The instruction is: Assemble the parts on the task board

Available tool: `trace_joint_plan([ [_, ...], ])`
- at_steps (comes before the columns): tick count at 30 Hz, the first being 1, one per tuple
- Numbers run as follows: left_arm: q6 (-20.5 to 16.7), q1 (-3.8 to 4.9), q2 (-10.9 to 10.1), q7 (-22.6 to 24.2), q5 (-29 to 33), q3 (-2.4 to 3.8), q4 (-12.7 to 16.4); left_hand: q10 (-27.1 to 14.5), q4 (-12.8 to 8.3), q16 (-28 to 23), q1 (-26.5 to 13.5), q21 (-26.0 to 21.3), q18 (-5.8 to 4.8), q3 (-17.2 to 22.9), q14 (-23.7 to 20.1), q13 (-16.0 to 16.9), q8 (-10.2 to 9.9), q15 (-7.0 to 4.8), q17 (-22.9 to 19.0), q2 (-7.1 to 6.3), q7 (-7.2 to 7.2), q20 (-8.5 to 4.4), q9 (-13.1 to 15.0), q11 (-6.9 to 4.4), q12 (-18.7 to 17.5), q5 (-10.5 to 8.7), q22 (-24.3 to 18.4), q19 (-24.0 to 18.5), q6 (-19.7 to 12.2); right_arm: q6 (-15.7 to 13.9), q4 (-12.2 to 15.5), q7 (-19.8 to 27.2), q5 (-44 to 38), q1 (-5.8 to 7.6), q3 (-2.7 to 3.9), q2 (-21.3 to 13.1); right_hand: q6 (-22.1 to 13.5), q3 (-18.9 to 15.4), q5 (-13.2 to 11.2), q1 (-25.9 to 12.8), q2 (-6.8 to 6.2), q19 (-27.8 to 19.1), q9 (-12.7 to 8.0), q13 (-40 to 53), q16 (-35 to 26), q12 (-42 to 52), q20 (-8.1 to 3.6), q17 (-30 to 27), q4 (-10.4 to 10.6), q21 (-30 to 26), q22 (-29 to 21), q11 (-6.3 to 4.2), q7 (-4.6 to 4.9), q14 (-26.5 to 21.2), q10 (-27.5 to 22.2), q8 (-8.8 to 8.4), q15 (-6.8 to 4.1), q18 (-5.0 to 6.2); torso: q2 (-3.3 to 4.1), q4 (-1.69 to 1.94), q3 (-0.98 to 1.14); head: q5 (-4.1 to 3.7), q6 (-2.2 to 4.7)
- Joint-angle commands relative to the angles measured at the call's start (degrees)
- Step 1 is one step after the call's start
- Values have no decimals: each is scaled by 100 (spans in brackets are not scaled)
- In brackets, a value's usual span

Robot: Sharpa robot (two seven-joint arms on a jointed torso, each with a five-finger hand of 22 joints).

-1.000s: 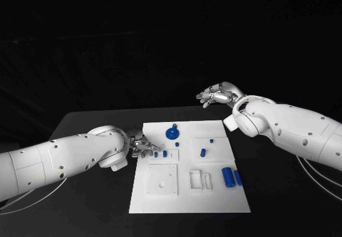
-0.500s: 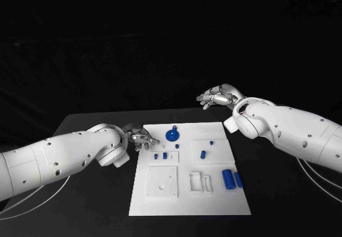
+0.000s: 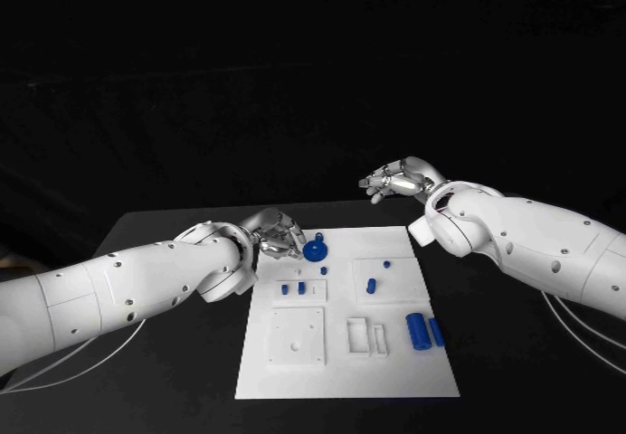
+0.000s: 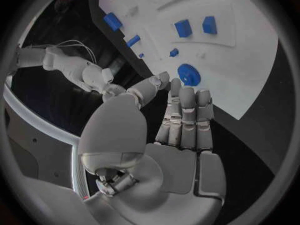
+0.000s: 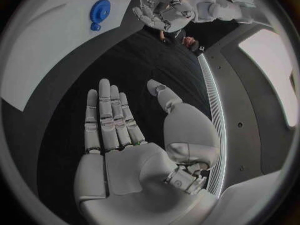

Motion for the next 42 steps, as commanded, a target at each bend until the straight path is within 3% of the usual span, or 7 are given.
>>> trace_joint_plan([
  [1,-149,5,116,460,-1123,7,-63,-207,-20,-30,45,-39,34,-7,6,-19,-12,37,-3,-3,42,-290,-9,218,-33,-51,9,-38,73,47,-9,43,15,-1,4,16,-46,-12,39,-38,-10,-14,-5,-9,-28,22,25,-9,13,-34,5,38,9,-6,12,27,46,104,4,-6,-2,1,14],
  [2,-144,4,164,492,-1277,8,-91,-261,-20,-26,68,-36,50,-39,16,-70,-20,68,1,-79,34,-269,-26,244,-136,-243,13,-31,96,47,-10,43,15,-1,4,17,-46,-12,39,-38,-10,-14,-5,-9,-28,22,25,-9,13,-34,5,38,9,-6,12,27,46,104,5,-9,-3,2,22],
  [4,-149,4,254,526,-1552,9,-153,-251,-9,-28,80,-42,73,-61,28,-128,-29,97,4,-127,20,-233,-52,273,-253,-312,14,-21,146,51,-13,44,16,-1,4,26,-46,-12,39,-38,-9,-14,-5,-9,-28,22,25,-9,13,-34,5,38,9,-6,12,28,46,105,5,-3,-2,-4,29],
  [13,128,-9,618,521,-2366,-2,-467,-232,-8,-12,149,-39,114,-51,69,-213,-45,127,16,-140,1,-204,-90,295,-433,-249,18,20,213,56,-11,46,16,-1,4,46,-46,-11,40,-38,-7,-14,-5,-10,-28,22,26,-9,14,-34,5,38,9,-5,12,28,46,105,16,-15,-6,-21,31],
  [22,223,-76,939,441,-2581,-8,-868,-137,13,-62,98,-87,143,-128,30,-375,-132,185,17,-149,-6,-141,-201,353,-858,-311,33,6,291,57,20,46,16,-1,4,52,-47,-11,41,-36,-3,-14,-6,-13,-29,24,27,-9,14,-34,6,39,9,-5,13,28,46,106,13,-2,-4,-61,17],
  [35,554,-149,1085,424,-2643,-10,-1100,-165,90,-72,-40,-116,162,-193,-19,-446,-176,238,29,-178,-2,-88,-256,408,-1104,-460,58,-26,314,59,48,43,16,-1,4,39,-47,-11,43,-35,-3,-15,-7,-18,-29,26,28,-9,14,-33,7,39,9,-4,13,29,46,108,5,0,-1,-84,-26],
  [42,581,-229,1109,416,-2770,-10,-1146,-142,158,-72,-115,-125,172,-216,-30,-462,-185,245,35,-189,-6,-76,-271,415,-1180,-531,69,-31,332,64,61,44,16,-1,4,35,-47,-12,44,-35,-4,-16,-8,-21,-30,28,29,-9,14,-33,7,39,9,-3,14,30,46,109,1,6,-1,-97,-38],
])
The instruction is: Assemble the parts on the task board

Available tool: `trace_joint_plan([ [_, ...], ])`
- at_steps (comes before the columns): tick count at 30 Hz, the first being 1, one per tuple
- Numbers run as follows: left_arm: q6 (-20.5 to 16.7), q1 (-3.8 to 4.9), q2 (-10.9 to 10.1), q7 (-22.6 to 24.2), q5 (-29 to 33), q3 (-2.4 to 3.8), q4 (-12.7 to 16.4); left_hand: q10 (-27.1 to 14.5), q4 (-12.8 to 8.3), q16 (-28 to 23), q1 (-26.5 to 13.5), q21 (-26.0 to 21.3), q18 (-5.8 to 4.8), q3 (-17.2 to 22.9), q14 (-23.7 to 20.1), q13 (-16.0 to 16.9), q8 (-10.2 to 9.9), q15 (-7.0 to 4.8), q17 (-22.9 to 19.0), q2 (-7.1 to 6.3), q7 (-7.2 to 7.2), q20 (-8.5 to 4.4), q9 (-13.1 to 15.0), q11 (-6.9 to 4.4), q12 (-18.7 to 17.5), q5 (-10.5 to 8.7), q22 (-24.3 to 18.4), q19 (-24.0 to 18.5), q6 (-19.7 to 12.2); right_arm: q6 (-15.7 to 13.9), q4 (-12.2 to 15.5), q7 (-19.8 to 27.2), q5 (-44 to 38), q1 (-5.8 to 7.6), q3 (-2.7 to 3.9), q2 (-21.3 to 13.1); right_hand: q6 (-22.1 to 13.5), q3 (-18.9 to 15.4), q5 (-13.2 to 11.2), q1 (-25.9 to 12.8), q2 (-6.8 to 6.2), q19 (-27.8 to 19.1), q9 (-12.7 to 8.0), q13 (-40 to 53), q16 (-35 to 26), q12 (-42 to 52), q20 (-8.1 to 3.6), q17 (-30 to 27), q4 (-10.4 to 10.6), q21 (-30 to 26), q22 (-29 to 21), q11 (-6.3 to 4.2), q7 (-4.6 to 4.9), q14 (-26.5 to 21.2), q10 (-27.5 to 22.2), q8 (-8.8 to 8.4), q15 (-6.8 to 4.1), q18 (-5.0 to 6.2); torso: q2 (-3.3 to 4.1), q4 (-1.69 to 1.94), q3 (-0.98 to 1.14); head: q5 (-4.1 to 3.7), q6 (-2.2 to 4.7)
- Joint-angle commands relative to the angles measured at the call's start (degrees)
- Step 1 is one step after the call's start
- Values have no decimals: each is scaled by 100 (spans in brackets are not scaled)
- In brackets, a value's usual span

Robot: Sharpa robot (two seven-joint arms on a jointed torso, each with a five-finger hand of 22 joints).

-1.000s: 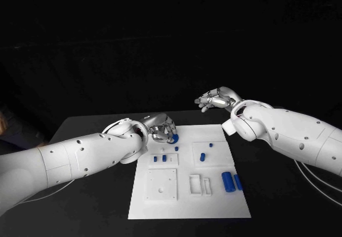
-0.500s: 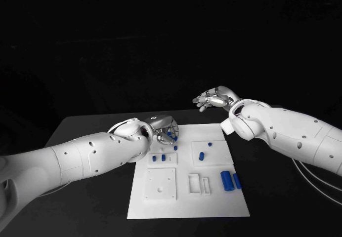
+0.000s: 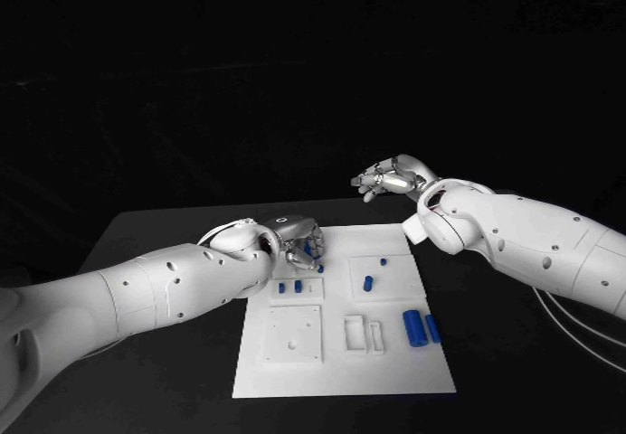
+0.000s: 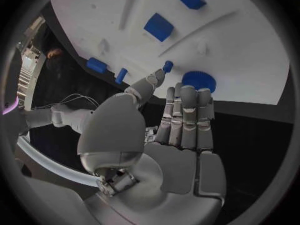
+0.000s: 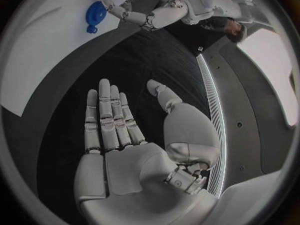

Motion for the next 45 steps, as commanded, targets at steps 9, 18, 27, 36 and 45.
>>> trace_joint_plan([
  [9,120,-105,102,86,-92,1,-136,45,108,-20,-106,-37,139,-10,8,-17,-49,42,14,1,2,-57,-25,19,-80,-58,15,-39,17,56,23,41,13,0,4,-5,-34,-13,23,-34,-4,-17,-10,-10,-30,29,31,-10,14,-33,9,39,-4,-3,14,31,46,110,0,3,-2,-6,-10],
  [18,157,-128,135,108,-58,1,-175,118,113,36,-52,-5,169,11,76,-18,-77,21,41,70,15,-74,-49,0,-130,-13,39,26,-9,55,28,40,13,0,4,-7,-34,-13,24,-33,-4,-18,-11,-14,-31,31,32,-10,14,-33,10,39,-4,-3,13,32,46,112,-2,2,2,-11,-25],
  [27,235,-159,183,132,-58,0,-243,281,49,145,41,65,192,25,159,-2,-50,-22,97,244,-18,-106,-60,-45,-168,36,93,111,86,56,45,37,13,0,4,-11,-34,-14,25,-32,-4,-19,-12,-18,-32,32,34,-10,14,-33,11,39,-4,-3,13,33,46,113,-5,1,6,-17,-38],
  [36,259,-182,227,158,-37,0,-301,361,26,219,54,104,199,35,201,1,-45,-45,133,375,-34,-130,-76,-67,-210,60,126,158,136,55,46,37,13,0,4,-6,-34,-14,26,-31,-4,-20,-13,-22,-32,34,35,-10,14,-33,11,39,-4,-3,13,33,46,114,-3,1,7,-23,-47],
  [45,299,-196,257,164,6,0,-359,374,26,263,32,132,204,37,233,-10,-65,-45,153,449,-28,-138,-98,-66,-266,68,148,195,134,53,51,37,13,0,4,-5,-34,-15,27,-30,-4,-20,-14,-26,-33,35,36,-10,13,-32,12,39,-4,-3,13,34,46,115,-3,-1,4,-34,-62],
])
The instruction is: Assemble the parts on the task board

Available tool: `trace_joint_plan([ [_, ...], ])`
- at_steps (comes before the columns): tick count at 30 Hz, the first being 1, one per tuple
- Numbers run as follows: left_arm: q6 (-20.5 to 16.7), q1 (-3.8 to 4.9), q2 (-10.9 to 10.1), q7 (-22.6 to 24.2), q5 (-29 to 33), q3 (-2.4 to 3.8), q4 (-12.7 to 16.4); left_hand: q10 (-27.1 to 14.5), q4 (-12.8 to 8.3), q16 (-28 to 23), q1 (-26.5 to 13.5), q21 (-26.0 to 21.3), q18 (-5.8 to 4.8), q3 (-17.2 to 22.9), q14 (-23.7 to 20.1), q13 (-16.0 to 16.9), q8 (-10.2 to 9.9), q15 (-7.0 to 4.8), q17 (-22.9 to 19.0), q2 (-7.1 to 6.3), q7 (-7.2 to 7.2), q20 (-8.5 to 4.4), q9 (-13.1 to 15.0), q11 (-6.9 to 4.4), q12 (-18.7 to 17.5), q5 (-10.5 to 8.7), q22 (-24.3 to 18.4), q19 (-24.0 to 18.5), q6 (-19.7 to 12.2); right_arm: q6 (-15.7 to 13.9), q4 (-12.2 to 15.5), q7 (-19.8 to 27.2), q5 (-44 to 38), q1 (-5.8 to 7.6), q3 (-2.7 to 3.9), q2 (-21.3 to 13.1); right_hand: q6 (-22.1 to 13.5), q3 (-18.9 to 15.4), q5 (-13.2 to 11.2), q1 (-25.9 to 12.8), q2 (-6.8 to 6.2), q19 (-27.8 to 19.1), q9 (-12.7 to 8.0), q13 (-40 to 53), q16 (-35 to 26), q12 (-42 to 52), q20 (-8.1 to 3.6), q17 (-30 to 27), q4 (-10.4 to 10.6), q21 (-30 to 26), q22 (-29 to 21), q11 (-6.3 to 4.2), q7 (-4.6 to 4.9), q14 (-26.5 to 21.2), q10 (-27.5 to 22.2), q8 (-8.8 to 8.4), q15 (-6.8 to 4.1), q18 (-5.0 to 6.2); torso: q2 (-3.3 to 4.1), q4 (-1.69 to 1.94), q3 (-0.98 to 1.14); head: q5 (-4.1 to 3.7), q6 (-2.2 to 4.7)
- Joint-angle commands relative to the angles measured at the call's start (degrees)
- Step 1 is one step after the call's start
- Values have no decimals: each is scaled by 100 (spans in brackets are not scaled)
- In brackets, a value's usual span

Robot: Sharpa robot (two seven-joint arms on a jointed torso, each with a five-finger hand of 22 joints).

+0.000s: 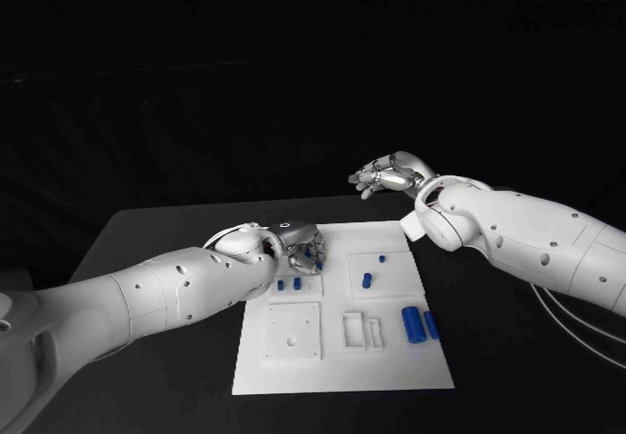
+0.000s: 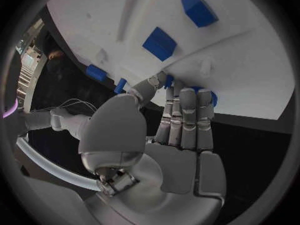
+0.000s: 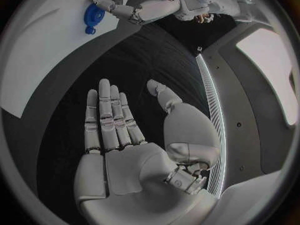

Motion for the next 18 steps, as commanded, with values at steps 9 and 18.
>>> trace_joint_plan([
  [9,200,-32,56,56,50,-5,-27,148,-25,152,-11,87,227,-7,142,-7,9,-26,52,121,-17,-122,-26,-32,-67,26,57,109,85,46,14,37,11,0,4,-3,-37,-15,28,-29,-5,-21,-6,-13,-34,37,38,-6,13,-32,8,39,-2,-2,13,35,46,117,-3,1,-4,-21,-18],
  [18,421,-37,66,-28,8,-5,-65,319,-73,259,39,128,244,55,314,-10,45,-78,82,228,-58,-161,-32,-83,-135,77,86,176,205,47,11,38,11,0,4,0,-37,-15,29,-27,-5,-22,-7,-17,-35,38,39,-7,13,-32,9,39,-2,-3,13,36,46,118,-4,3,-3,-34,-27],
])
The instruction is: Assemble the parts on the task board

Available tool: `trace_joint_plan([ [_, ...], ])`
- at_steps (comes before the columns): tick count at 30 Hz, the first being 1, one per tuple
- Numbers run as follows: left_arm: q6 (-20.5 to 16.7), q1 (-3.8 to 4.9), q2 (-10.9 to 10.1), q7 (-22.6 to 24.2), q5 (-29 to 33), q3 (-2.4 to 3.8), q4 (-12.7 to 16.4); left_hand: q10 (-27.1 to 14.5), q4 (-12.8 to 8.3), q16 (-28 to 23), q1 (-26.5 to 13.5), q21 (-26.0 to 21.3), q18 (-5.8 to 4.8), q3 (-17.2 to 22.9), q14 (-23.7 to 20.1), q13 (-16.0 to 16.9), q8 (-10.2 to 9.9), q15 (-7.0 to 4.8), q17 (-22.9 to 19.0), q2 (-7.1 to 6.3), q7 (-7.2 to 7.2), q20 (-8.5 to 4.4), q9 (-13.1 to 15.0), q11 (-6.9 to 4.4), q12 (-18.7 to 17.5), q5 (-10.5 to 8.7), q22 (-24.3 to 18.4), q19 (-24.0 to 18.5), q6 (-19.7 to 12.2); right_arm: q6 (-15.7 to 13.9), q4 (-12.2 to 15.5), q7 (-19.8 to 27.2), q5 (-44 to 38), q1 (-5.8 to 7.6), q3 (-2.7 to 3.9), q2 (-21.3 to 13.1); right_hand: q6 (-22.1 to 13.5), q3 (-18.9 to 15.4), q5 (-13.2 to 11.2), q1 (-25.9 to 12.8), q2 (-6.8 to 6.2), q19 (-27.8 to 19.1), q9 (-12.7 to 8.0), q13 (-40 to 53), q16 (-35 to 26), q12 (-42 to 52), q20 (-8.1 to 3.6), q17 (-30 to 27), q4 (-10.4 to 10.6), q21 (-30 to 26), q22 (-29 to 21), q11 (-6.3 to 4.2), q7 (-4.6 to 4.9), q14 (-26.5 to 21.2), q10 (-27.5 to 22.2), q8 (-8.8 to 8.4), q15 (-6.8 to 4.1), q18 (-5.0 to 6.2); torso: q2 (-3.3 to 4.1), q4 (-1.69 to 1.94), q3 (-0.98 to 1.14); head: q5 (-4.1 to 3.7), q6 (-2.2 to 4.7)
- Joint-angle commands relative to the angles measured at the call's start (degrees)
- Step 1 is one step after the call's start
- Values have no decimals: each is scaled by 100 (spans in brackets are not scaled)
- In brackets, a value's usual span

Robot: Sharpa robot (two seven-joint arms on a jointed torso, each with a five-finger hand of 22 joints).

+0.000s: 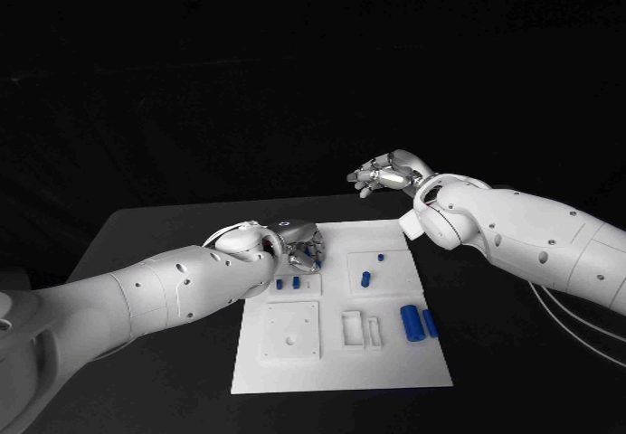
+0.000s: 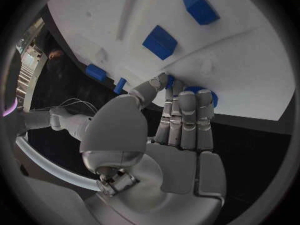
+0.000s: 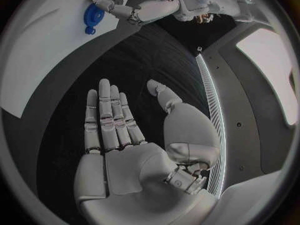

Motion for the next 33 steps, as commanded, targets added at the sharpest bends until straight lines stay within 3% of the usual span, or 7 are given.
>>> trace_joint_plan([
  [1,387,-38,25,-30,-18,-22,-13,62,-33,27,3,19,242,16,69,9,32,-7,10,75,-2,-113,-3,-15,-42,37,9,46,53,48,6,39,10,0,3,3,-37,-15,29,-27,-4,-2,-7,-6,-35,38,18,-7,13,-32,10,39,-1,-3,13,36,46,118,-1,3,-1,-9,-7],
  [14,420,-89,59,-8,-40,-23,-27,181,-87,84,59,21,243,78,272,-17,44,-40,11,136,-22,-149,-15,-45,-144,49,0,130,129,44,9,40,10,0,3,2,-37,-15,31,-26,-4,-3,-9,-12,-35,40,20,-7,13,-32,11,39,-1,-2,13,37,46,120,0,1,-1,-22,-24],
  [22,81,-100,-13,97,115,-22,34,458,-72,101,13,59,260,85,444,-26,130,-127,-1,238,-92,-214,13,-133,-170,59,-7,290,334,40,11,46,10,0,3,5,-37,-16,32,-26,-5,-3,-10,-15,-36,42,21,-7,13,-32,11,39,-1,-2,13,38,47,120,-2,5,-2,-24,-17],
  [33,-415,-120,-142,296,763,-1,189,597,-83,123,-18,113,279,97,572,-42,138,-171,2,264,-113,-273,12,-176,-223,64,0,433,398,40,17,45,10,0,3,1,-37,-16,34,-25,-5,-4,-11,-18,-36,43,22,-7,13,-32,12,39,-1,-2,13,38,47,122,-4,9,-5,-8,16],
])
